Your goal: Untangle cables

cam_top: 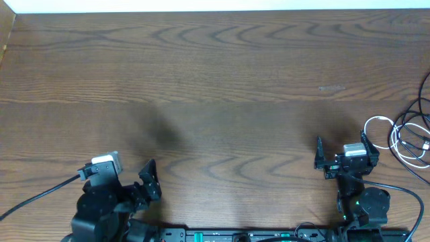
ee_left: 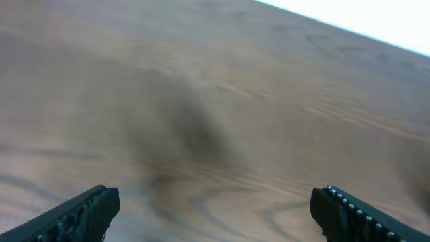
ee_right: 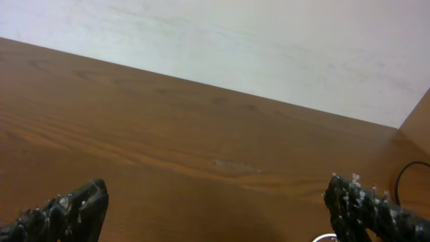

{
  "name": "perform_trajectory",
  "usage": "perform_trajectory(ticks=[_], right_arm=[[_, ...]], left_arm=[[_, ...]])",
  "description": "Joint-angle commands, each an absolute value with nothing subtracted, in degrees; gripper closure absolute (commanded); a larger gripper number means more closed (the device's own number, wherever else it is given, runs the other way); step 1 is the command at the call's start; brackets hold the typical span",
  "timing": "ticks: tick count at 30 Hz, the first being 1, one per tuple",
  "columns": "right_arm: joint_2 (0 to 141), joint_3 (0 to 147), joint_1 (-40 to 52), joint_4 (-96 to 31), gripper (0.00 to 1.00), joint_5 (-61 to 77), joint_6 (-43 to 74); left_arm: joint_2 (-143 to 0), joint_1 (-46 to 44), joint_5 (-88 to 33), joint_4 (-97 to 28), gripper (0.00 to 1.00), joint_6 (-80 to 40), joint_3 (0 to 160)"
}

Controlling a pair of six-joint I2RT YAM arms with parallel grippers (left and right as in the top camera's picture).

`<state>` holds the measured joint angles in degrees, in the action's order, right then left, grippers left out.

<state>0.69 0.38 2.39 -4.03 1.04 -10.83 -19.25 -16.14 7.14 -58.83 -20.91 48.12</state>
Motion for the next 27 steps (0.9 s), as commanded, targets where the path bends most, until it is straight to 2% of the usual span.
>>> perform_trajectory(ticks=[1, 6, 13, 27], right_arm=[[0.27, 0.3, 3.09, -4.32, 0.01, 0.73, -11.22], [0.27, 0.3, 3.09, -4.32, 0.01, 0.73, -11.22], [0.27, 0.3, 3.09, -4.32, 0.01, 0.73, -11.22], [0.27, 0.3, 3.09, -4.32, 0.01, 0.73, -11.22]], left_arm=[[-17.1, -10.07, 4.62, -56.53, 0.03, -20.14, 42.35], [-8.75, -2.46, 0.27, -48.23, 0.03, -20.16, 31.14], [-0.08, 3.18, -3.7, -34.06, 0.03, -19.64, 18.72], [-0.1, 3.9, -3.81, 9.76, 0.03, -5.26, 0.47]])
